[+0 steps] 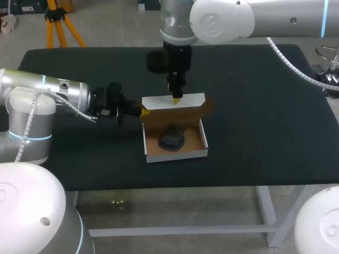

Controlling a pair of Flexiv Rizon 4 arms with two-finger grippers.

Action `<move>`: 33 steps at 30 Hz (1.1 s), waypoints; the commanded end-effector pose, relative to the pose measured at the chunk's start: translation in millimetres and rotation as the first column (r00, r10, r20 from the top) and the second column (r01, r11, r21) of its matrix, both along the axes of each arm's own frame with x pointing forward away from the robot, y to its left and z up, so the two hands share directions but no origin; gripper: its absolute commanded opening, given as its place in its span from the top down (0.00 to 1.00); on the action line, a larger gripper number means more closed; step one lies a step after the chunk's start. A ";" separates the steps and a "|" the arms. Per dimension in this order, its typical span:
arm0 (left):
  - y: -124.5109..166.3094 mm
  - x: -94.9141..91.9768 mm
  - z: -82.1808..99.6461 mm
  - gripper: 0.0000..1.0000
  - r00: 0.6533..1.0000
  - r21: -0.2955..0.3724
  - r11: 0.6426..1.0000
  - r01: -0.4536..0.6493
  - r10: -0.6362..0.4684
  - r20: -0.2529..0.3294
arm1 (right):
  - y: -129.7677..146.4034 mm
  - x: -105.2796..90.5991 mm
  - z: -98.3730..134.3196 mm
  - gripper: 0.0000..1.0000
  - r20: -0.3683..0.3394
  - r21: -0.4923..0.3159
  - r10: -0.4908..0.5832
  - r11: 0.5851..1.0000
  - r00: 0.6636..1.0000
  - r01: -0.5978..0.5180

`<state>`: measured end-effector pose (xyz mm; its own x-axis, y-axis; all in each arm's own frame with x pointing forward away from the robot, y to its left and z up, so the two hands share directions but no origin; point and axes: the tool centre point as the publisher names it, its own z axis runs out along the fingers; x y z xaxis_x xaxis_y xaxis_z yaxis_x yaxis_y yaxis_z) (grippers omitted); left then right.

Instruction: Assemble the packaging by folding the flat box into shape, placing the metal phone stand inside, and closing the box properly

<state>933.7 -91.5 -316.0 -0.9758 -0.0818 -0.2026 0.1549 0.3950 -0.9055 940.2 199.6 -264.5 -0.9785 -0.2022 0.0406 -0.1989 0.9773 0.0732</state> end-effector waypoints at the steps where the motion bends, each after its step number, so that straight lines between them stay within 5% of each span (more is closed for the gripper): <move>1: 0.9 -0.4 1.3 1.00 1.000 -0.003 1.000 0.002 -0.002 0.001 | 4.7 8.6 -4.3 0.47 -0.036 -0.014 0.009 1.000 0.999 -0.009; 7: 0.9 -0.4 1.3 1.00 1.000 -0.003 1.000 0.002 -0.002 0.001 | 7.8 10.3 -6.9 0.60 -0.055 -0.023 0.018 1.000 0.998 -0.019; 13: 0.9 -0.4 1.3 1.00 1.000 -0.003 1.000 0.002 -0.002 0.001 | 9.4 9.7 -6.9 1.00 -0.057 -0.028 0.024 0.999 0.998 -0.026; 30: 0.9 -0.4 1.3 1.00 1.000 -0.003 1.000 0.002 -0.002 0.001 | 8.6 0.2 -1.7 1.00 -0.024 -0.049 -0.001 0.999 1.000 0.000; 33: 0.9 -0.4 1.3 1.00 1.000 -0.003 1.000 0.002 -0.002 0.001 | 7.3 -1.4 1.4 0.48 -0.017 -0.044 -0.012 0.999 1.000 0.011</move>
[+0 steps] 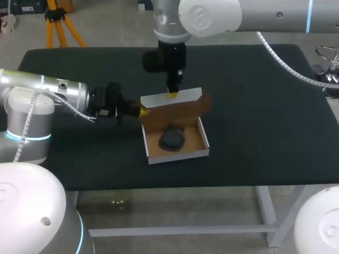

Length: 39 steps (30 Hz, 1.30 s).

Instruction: Assemble the packaging by folding the flat box into shape, placing the metal phone stand inside, and closing the box properly

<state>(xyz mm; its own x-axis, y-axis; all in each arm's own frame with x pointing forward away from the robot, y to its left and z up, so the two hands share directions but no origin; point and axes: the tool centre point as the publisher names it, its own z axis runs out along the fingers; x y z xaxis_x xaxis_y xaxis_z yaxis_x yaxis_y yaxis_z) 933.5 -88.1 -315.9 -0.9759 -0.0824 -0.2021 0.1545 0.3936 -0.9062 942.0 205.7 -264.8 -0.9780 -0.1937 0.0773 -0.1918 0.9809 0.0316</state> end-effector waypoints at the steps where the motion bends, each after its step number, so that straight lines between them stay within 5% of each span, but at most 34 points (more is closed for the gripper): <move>1: -2.5 -0.1 1.2 1.00 1.000 -0.002 1.000 0.003 -0.003 0.001 | 0.7 -3.4 2.6 0.17 0.013 0.005 -0.009 1.000 1.000 0.009; 2: -2.5 -0.1 1.2 1.00 1.000 -0.002 1.000 0.003 -0.003 0.001 | 0.1 -3.4 3.7 0.00 0.014 0.005 -0.014 1.000 1.000 0.014; 13: -2.5 -0.1 1.2 1.00 1.000 -0.002 1.000 0.003 -0.003 0.001 | -11.9 0.9 32.0 0.00 0.044 0.066 -0.136 0.989 0.990 0.133; 22: -2.5 -0.1 1.2 1.00 1.000 -0.002 1.000 0.003 -0.003 0.001 | -33.5 14.2 57.5 0.00 0.009 0.107 -0.378 0.921 0.926 0.375; 32: -2.5 -0.1 1.2 1.00 1.000 -0.002 1.000 0.003 -0.003 0.001 | -33.5 14.2 57.5 0.00 0.009 0.107 -0.378 0.921 0.926 0.375; 39: -3.3 -5.5 7.3 1.00 0.990 0.027 1.000 0.005 -0.009 0.139 | -37.3 14.2 56.9 0.00 -0.046 0.099 -0.421 0.900 0.906 0.424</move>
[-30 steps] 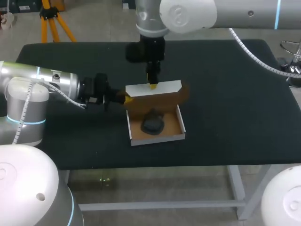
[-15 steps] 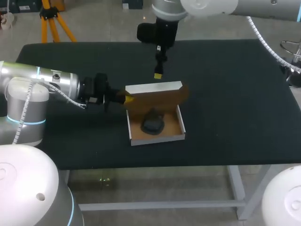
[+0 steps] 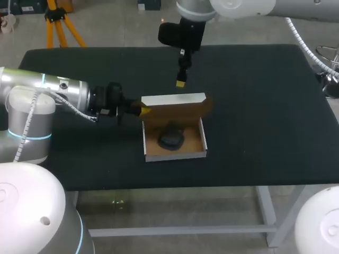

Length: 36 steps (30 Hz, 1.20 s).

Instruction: Assemble the packaging by folding the flat box into shape, placing the metal phone stand inside, and closing the box properly

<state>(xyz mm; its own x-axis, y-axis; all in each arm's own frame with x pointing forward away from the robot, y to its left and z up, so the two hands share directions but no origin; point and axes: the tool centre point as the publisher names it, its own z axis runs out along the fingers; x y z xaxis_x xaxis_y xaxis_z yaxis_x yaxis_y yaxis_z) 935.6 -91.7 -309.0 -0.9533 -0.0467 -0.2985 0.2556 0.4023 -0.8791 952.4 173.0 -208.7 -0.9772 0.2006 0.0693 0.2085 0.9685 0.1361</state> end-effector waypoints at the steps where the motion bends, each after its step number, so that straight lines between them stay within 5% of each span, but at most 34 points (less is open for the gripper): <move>1: -0.3 -8.5 0.2 1.00 0.999 -0.005 1.000 -0.017 0.017 0.046 | -6.0 3.9 0.6 0.00 -0.057 0.010 -0.065 0.998 0.996 0.065; 9: -0.4 -11.6 -4.6 1.00 0.994 -0.004 0.999 -0.034 0.035 0.103 | -15.9 2.8 -4.7 0.00 -0.192 0.015 -0.254 0.965 0.948 0.261; 15: -0.9 -12.7 -10.2 1.00 0.986 0.013 0.999 -0.051 0.048 0.162 | -21.7 -2.2 -11.0 0.00 -0.244 -0.102 -0.471 0.882 0.848 0.460; 18: -1.0 -12.6 -11.8 1.00 0.983 0.013 0.998 -0.055 0.051 0.178 | -23.7 -5.7 -11.7 0.00 -0.215 -0.149 -0.541 0.841 0.813 0.520; 21: -0.9 -13.0 -14.3 1.00 0.980 0.023 0.998 -0.053 0.048 0.194 | -28.2 -12.0 -12.2 0.00 -0.112 -0.228 -0.652 0.751 0.750 0.619; 36: -0.2 -13.2 -16.7 1.00 0.978 0.036 0.998 -0.051 0.042 0.204 | -28.2 -12.0 -12.2 0.00 -0.112 -0.228 -0.652 0.751 0.750 0.619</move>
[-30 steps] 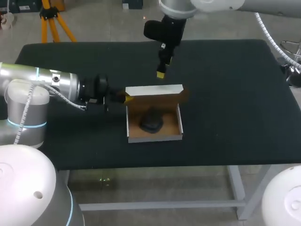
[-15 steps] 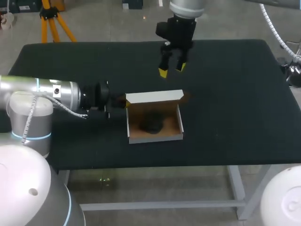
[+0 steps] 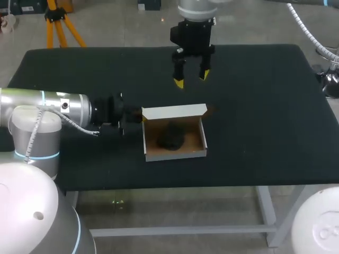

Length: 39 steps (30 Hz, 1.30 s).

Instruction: Assemble the packaging by folding the flat box into shape, placing the metal phone stand inside, and closing the box properly

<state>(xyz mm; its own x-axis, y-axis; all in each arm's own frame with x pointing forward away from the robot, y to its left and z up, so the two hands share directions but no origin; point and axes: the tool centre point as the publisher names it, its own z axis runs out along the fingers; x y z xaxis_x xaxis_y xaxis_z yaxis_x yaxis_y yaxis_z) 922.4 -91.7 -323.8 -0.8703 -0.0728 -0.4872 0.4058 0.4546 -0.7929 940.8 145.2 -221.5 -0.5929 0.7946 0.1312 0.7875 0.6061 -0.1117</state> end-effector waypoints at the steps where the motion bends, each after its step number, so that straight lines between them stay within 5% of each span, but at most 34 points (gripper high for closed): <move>1: -0.2 0.0 -1.9 1.00 1.000 -0.002 1.000 0.001 -0.001 0.001 | -0.5 -0.5 0.6 0.00 0.000 -0.001 -0.001 1.000 1.000 0.001; 3: -0.3 -0.7 -3.3 1.00 1.000 0.002 1.000 0.010 -0.011 0.023 | 2.0 0.7 -0.5 0.00 -0.070 0.006 -0.043 0.999 0.997 0.044; 8: 3.1 0.8 -9.2 1.00 0.996 -0.014 1.000 0.012 -0.010 0.090 | -0.1 -3.2 -6.9 0.00 -0.122 -0.045 -0.195 0.981 0.973 0.190; 15: 2.8 -1.5 -15.0 1.00 0.987 -0.014 1.000 0.018 -0.016 0.159 | -14.1 -17.5 -18.2 0.00 -0.172 -0.056 -0.383 0.924 0.908 0.379; 18: 2.8 -2.1 -16.3 1.00 0.984 -0.010 1.000 0.019 -0.017 0.175 | -19.2 -25.6 -25.1 0.00 -0.184 -0.002 -0.455 0.887 0.871 0.462; 32: -1.2 -13.6 -11.5 1.00 0.961 0.014 0.999 0.031 -0.034 0.273 | -13.6 -27.1 -23.3 0.00 -0.200 -0.009 -0.438 0.895 0.877 0.445; 39: -1.4 -18.3 -14.2 1.00 0.948 0.022 0.999 0.025 -0.030 0.317 | -11.1 -38.2 -34.2 0.00 -0.277 -0.057 -0.493 0.865 0.825 0.498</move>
<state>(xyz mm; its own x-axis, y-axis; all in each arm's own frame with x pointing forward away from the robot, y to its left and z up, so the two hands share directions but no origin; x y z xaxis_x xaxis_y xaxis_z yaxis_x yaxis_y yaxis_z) 908.4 -92.7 -334.9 -0.6809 -0.0264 -0.7319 0.6460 0.4493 -0.6171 898.0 133.8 -250.5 -0.0629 0.9689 0.2393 0.9323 0.1426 -0.3325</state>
